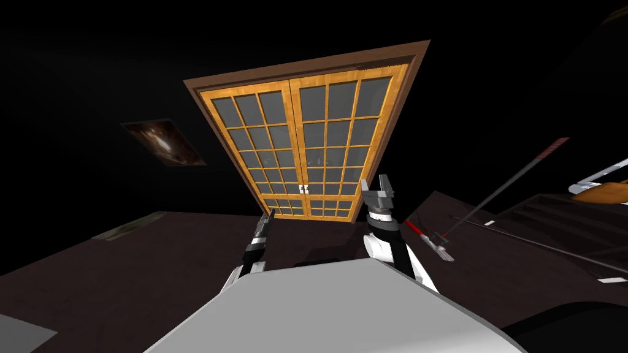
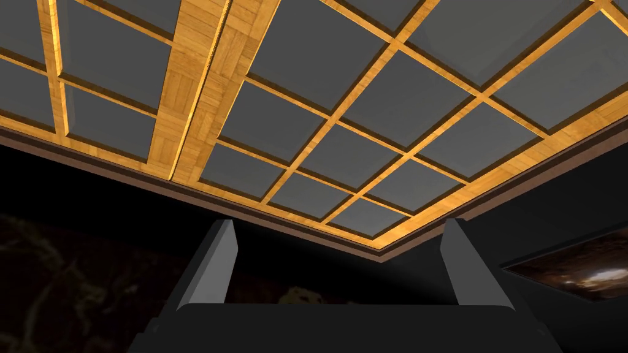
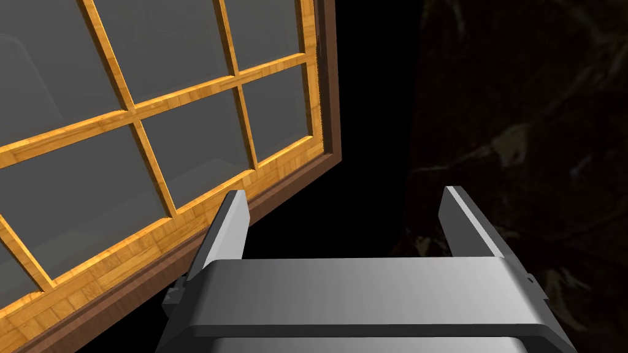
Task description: Pull the door open
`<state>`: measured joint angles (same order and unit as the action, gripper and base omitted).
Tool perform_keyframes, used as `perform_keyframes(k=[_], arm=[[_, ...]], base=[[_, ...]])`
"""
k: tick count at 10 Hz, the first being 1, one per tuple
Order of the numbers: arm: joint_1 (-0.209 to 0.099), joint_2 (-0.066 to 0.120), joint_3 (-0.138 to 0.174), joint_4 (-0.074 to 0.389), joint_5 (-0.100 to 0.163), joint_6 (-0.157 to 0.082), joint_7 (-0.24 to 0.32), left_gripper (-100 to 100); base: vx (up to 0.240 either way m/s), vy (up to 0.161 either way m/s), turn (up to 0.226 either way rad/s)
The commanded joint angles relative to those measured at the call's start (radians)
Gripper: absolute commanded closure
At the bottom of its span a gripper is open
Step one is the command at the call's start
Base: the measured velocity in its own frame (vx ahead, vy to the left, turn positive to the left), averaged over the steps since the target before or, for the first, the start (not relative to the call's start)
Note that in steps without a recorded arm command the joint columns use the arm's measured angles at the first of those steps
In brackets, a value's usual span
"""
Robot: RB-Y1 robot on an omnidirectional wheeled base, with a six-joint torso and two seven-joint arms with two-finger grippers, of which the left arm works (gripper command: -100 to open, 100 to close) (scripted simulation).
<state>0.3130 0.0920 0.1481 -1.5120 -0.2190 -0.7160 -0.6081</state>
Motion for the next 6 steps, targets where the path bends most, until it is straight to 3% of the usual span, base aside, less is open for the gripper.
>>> perform_keyframes(k=[1, 6], arm=[[-0.009, -0.001, 0.008, 0.041, -0.01, -0.008, -0.049, -100], [-0.031, 0.003, 0.033, 0.147, -0.029, -0.032, -0.153, -100]], base=[[0.109, -0.043, -0.089], [0.094, -0.024, -0.074]])
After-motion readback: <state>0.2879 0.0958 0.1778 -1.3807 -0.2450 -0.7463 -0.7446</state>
